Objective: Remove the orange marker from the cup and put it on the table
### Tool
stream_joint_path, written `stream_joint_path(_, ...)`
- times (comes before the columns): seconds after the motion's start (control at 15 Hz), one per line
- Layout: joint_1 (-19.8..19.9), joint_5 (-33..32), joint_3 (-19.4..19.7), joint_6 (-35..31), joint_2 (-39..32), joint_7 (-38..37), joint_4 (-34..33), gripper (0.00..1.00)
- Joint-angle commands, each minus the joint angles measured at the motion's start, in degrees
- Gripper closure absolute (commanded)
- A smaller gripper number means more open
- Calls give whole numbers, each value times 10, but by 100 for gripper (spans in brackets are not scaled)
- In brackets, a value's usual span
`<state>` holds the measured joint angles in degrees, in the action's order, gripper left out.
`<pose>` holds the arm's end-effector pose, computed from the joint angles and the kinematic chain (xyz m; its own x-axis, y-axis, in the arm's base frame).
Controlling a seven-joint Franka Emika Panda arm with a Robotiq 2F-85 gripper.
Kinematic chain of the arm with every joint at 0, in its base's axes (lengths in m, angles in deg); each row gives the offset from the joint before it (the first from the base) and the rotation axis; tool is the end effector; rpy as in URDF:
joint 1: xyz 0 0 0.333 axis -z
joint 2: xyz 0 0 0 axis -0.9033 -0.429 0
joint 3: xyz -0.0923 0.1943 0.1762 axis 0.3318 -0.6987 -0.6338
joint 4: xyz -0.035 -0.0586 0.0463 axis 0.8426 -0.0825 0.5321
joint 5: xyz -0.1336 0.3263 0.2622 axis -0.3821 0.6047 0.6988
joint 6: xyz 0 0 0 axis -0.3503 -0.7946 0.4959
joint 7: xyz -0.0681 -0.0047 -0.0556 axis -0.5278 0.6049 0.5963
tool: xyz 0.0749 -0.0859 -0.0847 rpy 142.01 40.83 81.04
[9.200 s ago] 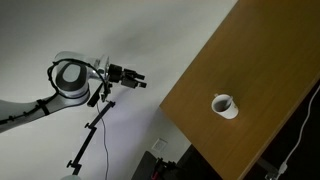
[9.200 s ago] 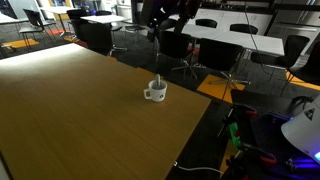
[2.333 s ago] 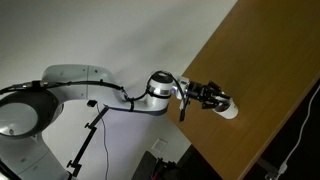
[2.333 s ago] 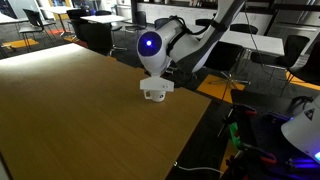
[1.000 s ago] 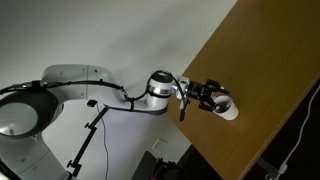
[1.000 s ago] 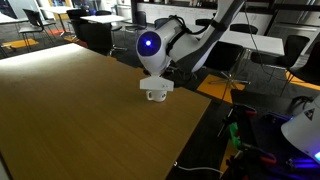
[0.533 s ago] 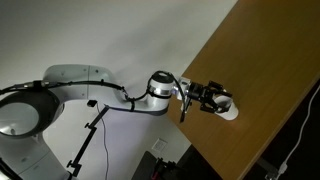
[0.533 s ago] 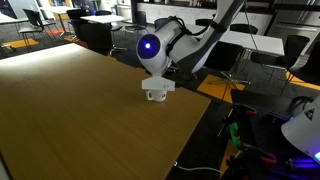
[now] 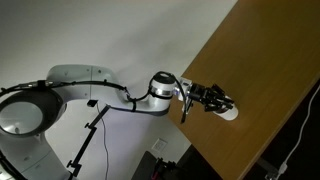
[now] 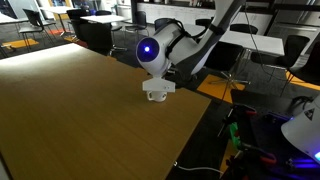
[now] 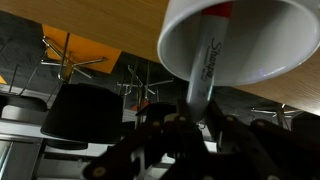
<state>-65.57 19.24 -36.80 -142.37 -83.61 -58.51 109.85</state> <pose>0.5679 -0.1075 0.0469 0.1539 -0.6572 0.7378 -0.9870 -0.1374 0.0836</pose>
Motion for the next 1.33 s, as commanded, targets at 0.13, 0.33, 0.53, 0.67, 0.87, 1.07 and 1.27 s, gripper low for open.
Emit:
stream_joint_path(0.13,-5,-11,-3,21,1,-17,-8,94)
stream_joint_path(0.33,-9,-16,-3,22,8,-21,-5,94)
stream_joint_path(0.53,-18,-23,-3,34,18,-27,1,94)
stream_joint_path(0.67,-24,-32,-4,49,28,-29,7,94)
stream_joint_path(0.87,-27,-36,-13,67,53,-27,23,94)
stream_joint_path(1.07,-33,-47,-20,92,87,-33,42,94)
stream_joint_path(1.27,-34,-51,-32,115,128,-34,68,94)
